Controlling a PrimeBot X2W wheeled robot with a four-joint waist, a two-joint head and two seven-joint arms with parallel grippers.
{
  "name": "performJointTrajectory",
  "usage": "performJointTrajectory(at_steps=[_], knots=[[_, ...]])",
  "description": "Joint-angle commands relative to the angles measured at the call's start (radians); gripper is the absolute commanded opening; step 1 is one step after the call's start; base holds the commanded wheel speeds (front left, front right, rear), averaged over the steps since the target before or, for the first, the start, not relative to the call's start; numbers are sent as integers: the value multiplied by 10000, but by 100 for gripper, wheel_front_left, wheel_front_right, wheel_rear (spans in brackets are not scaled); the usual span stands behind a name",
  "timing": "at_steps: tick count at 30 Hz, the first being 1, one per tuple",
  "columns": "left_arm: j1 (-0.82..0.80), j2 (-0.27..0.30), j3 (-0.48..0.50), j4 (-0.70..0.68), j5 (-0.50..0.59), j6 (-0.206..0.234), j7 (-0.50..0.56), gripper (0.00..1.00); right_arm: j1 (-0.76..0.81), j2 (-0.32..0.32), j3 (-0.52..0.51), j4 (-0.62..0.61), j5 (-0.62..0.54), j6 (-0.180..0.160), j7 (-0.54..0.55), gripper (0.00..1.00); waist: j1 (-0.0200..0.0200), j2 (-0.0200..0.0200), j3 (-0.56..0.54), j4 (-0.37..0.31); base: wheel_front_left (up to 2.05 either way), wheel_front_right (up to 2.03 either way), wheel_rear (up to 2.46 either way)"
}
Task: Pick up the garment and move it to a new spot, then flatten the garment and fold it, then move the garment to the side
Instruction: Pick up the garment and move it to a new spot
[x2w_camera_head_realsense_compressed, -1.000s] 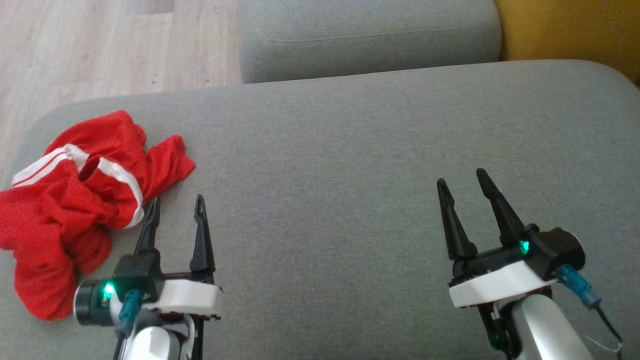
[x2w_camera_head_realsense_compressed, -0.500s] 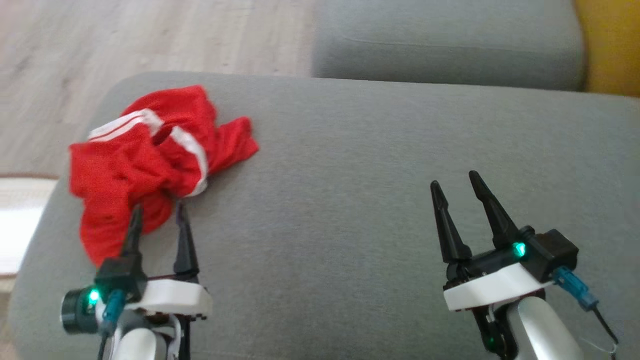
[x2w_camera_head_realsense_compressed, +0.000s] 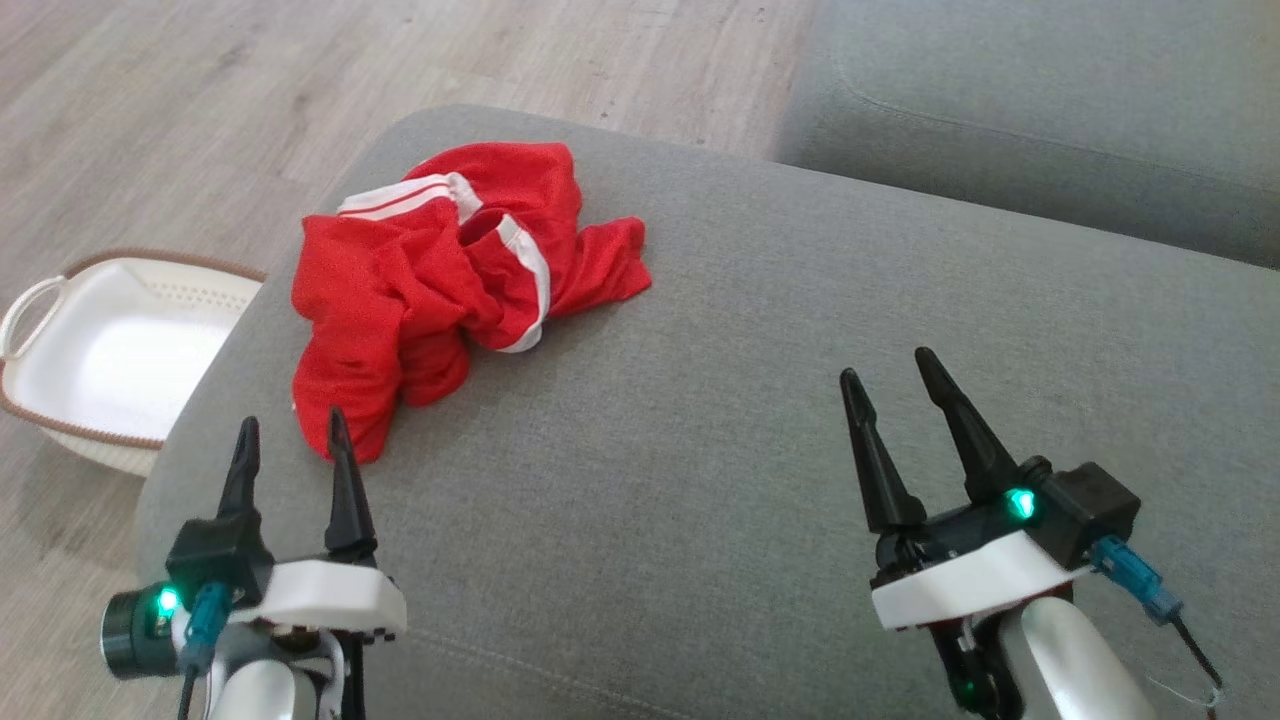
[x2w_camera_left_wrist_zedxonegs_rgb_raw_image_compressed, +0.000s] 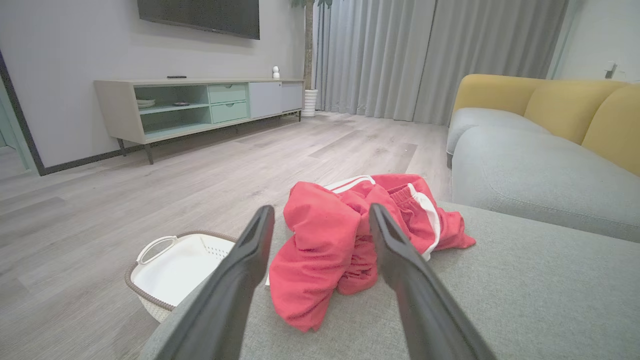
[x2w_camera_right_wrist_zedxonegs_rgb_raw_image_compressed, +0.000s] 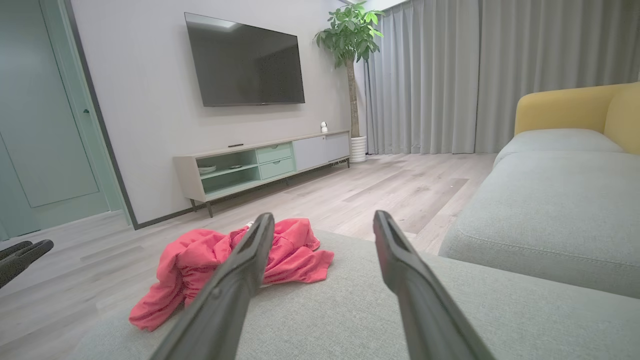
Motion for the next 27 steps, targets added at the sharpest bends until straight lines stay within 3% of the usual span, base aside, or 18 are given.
performJointTrajectory(at_steps=[1, 10, 15, 27], knots=[[-329, 87, 352, -317, -32, -34, -120, 100, -185, 12, 205, -338, 60, 77, -109, 100, 0, 0, 3, 89, 0, 0, 0], [-382, 87, 439, -258, -319, -269, -120, 100, -239, 28, 227, -273, 108, 77, -109, 100, 0, 0, 17, -7, 0, 0, 0], [-1053, 321, 471, 110, -686, -846, 118, 100, -254, 25, 157, -281, 129, 77, -109, 100, 0, 0, 38, -219, 0, 0, 0], [-4323, 1779, 968, 1989, -1833, -1751, 4811, 100, -634, -158, 161, -386, 209, 77, -109, 100, 0, 0, 875, -1518, 0, 0, 0]])
